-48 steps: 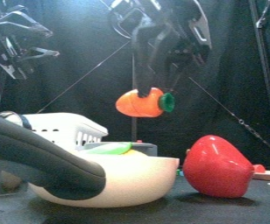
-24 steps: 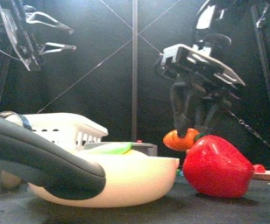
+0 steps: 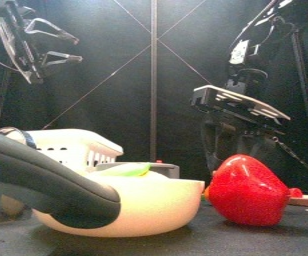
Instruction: Place carrot to right of bowl
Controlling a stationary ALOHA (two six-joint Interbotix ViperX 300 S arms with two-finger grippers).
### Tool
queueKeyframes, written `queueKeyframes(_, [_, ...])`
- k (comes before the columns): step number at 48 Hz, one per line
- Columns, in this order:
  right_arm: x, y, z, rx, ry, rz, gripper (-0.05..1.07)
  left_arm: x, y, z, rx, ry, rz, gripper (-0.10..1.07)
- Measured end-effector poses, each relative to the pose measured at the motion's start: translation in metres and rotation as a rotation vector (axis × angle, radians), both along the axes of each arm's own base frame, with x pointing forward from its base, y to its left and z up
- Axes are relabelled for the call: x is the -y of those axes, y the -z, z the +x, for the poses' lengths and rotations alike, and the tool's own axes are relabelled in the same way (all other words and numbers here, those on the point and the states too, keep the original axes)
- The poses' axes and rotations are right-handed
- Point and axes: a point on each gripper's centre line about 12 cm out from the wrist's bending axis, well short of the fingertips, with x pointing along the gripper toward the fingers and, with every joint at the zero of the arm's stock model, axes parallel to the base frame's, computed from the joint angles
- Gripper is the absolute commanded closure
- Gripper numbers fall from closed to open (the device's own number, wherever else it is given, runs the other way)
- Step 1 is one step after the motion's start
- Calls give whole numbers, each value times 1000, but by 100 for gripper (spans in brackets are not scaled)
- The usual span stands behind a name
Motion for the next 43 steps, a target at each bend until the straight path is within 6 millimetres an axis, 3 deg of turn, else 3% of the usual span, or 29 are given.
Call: queueKeyframes(43, [4, -4, 0, 9, -19, -19, 14, 0, 1, -1, -3, 0, -2, 19])
